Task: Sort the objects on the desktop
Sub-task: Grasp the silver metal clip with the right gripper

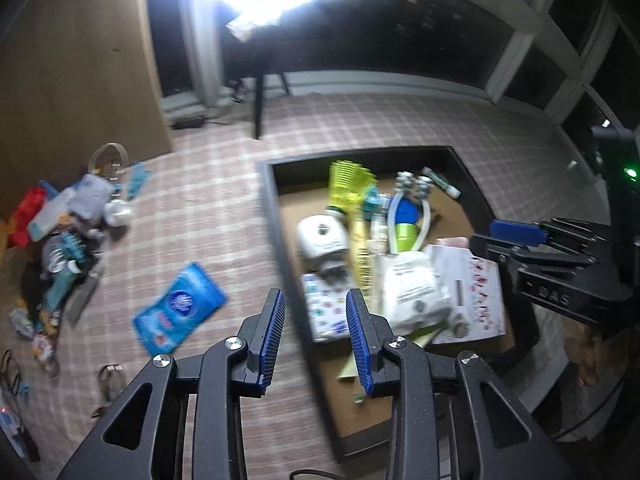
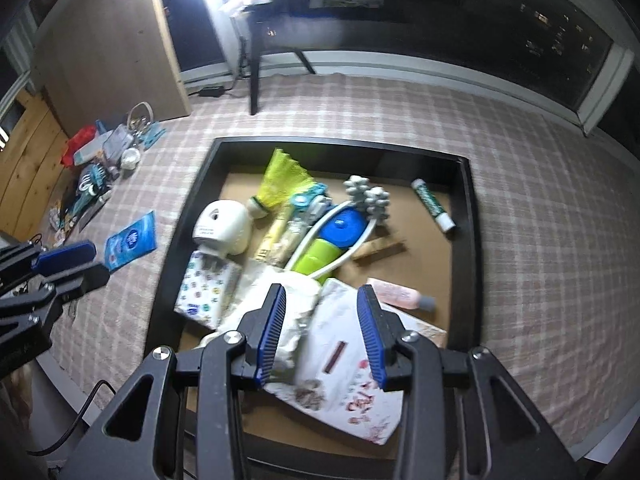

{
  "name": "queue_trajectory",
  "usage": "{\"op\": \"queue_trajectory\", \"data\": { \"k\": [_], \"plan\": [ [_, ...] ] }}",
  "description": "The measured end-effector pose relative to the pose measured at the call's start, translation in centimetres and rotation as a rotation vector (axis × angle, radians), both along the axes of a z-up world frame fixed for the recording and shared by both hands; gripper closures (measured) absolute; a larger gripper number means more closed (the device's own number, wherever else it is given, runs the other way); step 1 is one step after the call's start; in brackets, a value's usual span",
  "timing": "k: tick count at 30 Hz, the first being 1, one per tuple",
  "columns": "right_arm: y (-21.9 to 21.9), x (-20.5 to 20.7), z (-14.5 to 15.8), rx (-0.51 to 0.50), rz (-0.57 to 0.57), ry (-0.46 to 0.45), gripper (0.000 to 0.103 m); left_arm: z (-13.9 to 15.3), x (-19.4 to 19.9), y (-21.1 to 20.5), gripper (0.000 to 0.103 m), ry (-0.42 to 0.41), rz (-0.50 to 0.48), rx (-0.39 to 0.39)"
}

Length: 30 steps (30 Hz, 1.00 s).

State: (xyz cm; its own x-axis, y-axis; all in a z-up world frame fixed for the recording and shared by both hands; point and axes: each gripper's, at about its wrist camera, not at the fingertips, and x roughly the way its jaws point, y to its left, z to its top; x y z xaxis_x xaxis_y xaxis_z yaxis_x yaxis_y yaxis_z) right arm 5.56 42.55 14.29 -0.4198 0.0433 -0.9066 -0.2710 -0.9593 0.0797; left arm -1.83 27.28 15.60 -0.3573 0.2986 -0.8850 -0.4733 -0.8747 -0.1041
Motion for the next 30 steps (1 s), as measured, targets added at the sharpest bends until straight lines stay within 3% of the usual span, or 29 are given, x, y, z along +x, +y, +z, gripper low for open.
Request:
{"op": "queue_trajectory", "data": {
  "k": [6,20,25,30],
  "plan": [
    [-4.6,-0.4,1.5,0.007,0.057,0.045,0.065,0.5,0.3,-5.0,0.072,0.055,0.071,-0.024],
    [-18.2,-4.9,1.2,0.039,0.276,0.06,0.054,-1.3,0.0,-19.1,0.072,0.027,0.299,-0.019],
    [-21.5,-6.4,0.3,0.017,0.355,0.034,0.053,-2.4,-0.2,-25.4,0.072,-0.007,0.412,-0.007],
    [-24.3,-8.1,-1.2,0.001,0.418,0.0,0.053,-4.3,0.6,-29.2,0.071,-0.038,0.457,-0.03]
  ]
}}
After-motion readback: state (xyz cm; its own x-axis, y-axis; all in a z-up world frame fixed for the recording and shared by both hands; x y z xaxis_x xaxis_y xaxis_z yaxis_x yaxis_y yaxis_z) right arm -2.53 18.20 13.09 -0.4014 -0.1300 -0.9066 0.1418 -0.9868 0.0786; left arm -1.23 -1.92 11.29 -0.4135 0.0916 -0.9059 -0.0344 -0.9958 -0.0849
